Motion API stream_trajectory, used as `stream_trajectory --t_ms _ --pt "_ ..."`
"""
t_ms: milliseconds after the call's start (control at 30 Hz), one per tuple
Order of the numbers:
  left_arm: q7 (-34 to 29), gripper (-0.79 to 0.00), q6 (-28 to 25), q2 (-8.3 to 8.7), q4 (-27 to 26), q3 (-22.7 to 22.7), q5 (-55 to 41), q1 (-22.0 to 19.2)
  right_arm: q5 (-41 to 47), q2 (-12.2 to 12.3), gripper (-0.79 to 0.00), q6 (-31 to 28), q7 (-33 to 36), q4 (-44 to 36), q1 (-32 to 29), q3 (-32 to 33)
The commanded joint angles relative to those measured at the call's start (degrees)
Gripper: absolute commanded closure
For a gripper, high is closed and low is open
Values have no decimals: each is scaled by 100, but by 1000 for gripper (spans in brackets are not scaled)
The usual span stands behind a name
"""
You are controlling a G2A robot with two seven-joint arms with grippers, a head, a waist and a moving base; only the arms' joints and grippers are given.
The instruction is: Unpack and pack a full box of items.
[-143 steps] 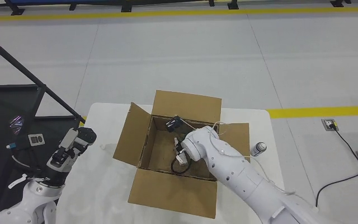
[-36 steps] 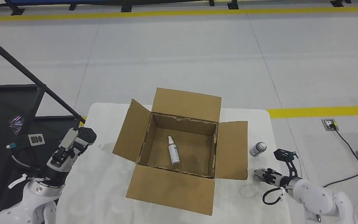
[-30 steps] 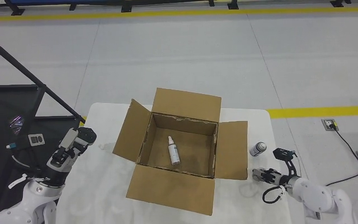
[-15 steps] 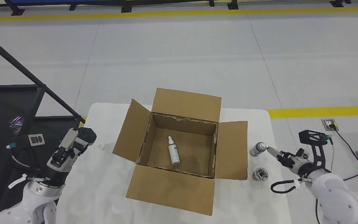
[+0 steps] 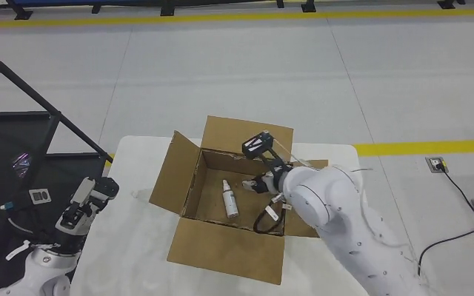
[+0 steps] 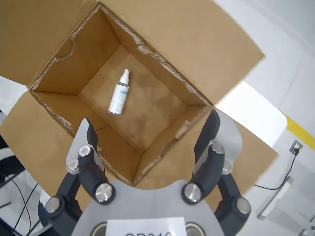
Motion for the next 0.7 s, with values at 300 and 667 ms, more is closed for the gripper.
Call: stream_trajectory --t_ms 300,667 --pt "237 -785 -106 20 -64 -295 -226 249 1191 -1493 -785 214 -808 3871 1657 -2588" --pt "214 -785 -106 52 -109 -303 -205 299 1682 -2439 -723 409 -1924 5941 1787 -2907"
